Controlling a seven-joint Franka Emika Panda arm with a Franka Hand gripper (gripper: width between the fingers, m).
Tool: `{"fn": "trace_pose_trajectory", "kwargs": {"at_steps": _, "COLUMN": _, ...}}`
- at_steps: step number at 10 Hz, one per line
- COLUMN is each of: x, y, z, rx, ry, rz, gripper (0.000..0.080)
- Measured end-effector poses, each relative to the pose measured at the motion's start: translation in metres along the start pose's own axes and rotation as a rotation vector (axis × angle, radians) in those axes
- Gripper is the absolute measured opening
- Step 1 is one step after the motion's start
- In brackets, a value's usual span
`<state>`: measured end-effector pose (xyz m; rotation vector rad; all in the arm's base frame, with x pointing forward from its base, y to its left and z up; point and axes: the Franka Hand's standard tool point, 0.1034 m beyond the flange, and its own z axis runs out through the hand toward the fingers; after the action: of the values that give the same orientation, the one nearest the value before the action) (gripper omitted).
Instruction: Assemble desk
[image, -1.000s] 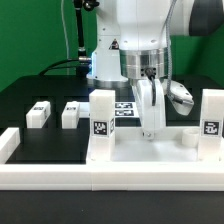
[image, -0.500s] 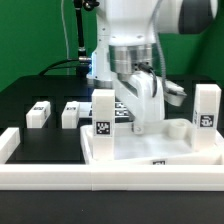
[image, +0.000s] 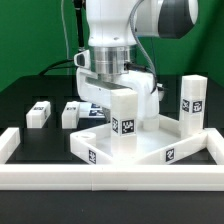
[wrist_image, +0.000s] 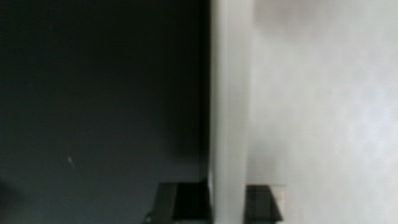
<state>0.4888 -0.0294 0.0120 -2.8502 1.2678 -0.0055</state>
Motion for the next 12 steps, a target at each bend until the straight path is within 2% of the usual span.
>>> {"fn": "trace_pose_trajectory", "kwargs": {"at_steps": 1, "x": 0.003, "y": 0.0, "z": -0.001, "rx": -0.001, "ry": -0.001, "rz": -0.083, "gripper": 0.0063}}
{"fn": "trace_pose_trajectory", "kwargs": {"at_steps": 3, "x": 0.033, "y": -0.009, "z": -0.01, "rx": 0.016, "ry": 0.026, "rz": -0.395, "gripper": 0.0063}}
{"fn": "trace_pose_trajectory", "kwargs": {"at_steps": 8, "x": 0.041, "y": -0.008, "z": -0.009, "rx": -0.014, "ry": 0.031, "rz": -0.763, "gripper": 0.0061}}
{"fn": "trace_pose_trajectory", "kwargs": {"at_steps": 10, "x": 0.057, "y": -0.02, "z": -0.014, "rx": -0.031, "ry": 0.065, "rz": -1.032, "gripper": 0.0061}}
{"fn": "trace_pose_trajectory", "kwargs": {"at_steps": 12, "x": 0.058, "y": -0.018, "z": -0.013, "rx": -0.043, "ry": 0.07, "rz": -1.121, "gripper": 0.0061}}
